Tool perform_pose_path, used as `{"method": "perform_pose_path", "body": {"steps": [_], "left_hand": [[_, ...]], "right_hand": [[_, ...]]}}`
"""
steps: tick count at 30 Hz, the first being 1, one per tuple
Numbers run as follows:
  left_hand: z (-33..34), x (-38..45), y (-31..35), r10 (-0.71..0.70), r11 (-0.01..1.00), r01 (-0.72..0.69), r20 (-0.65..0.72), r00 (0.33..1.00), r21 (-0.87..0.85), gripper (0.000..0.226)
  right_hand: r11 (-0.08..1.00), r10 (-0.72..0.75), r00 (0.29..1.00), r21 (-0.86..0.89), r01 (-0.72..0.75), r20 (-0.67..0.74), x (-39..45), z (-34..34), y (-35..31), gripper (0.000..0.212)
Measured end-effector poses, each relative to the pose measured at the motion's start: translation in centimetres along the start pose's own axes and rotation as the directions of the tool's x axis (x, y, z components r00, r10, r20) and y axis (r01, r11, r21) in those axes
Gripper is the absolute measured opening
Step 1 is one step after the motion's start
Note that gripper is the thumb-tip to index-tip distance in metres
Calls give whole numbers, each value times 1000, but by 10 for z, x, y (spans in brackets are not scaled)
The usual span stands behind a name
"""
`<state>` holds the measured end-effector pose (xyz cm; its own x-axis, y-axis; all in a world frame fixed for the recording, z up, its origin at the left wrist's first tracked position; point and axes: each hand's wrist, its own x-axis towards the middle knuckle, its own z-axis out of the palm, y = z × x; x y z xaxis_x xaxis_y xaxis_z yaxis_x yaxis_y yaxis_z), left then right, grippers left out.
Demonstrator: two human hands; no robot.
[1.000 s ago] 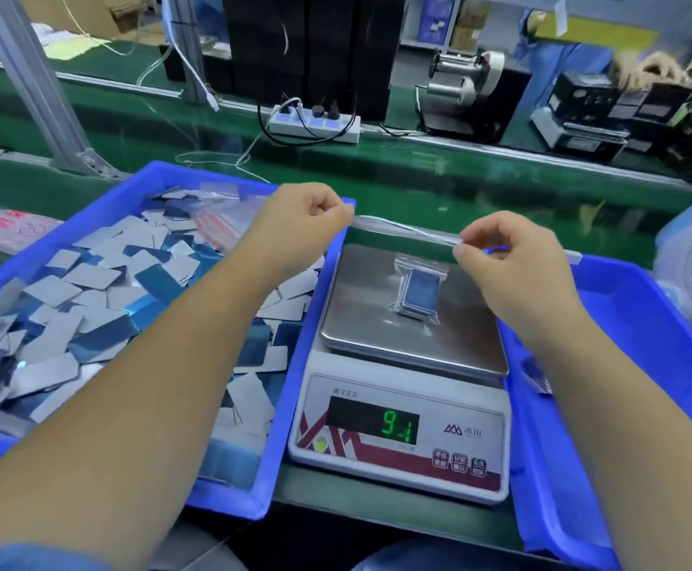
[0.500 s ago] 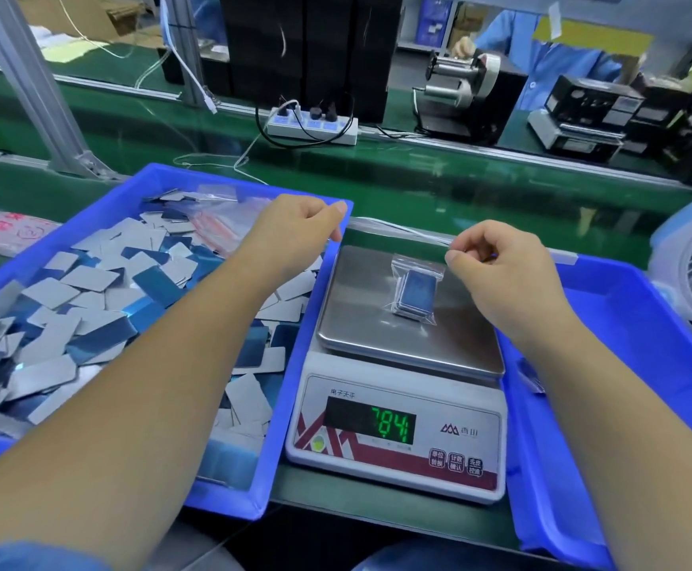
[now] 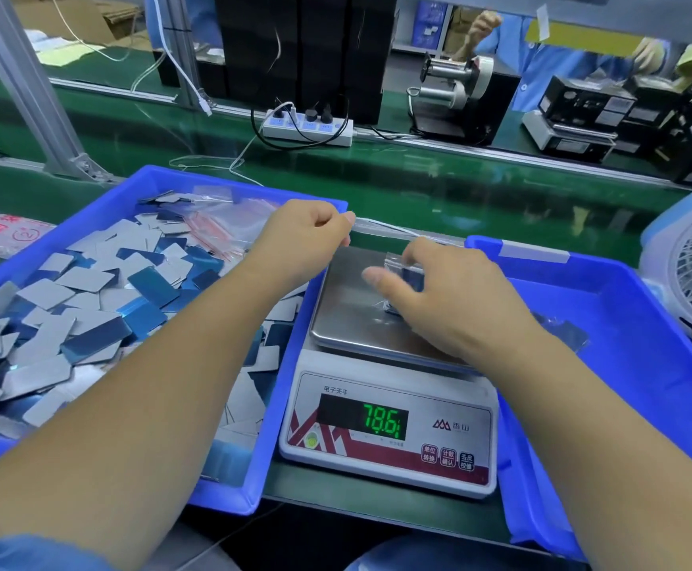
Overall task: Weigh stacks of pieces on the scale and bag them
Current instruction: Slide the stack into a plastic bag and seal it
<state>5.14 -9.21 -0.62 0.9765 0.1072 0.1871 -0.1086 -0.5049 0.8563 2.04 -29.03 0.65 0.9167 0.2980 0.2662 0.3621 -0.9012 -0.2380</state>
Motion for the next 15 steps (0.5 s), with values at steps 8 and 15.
{"method": "perform_pose_path", "body": {"steps": [8, 15], "left_hand": [[24, -9, 45, 179, 982, -184, 102, 978, 40, 28], [58, -21, 86, 306, 949, -314, 233, 923, 0, 25]], "right_hand": [[977, -11, 1000, -214, 16, 23, -4, 2, -11, 35], [997, 68, 997, -46, -67, 31, -14, -20, 39, 38]]}}
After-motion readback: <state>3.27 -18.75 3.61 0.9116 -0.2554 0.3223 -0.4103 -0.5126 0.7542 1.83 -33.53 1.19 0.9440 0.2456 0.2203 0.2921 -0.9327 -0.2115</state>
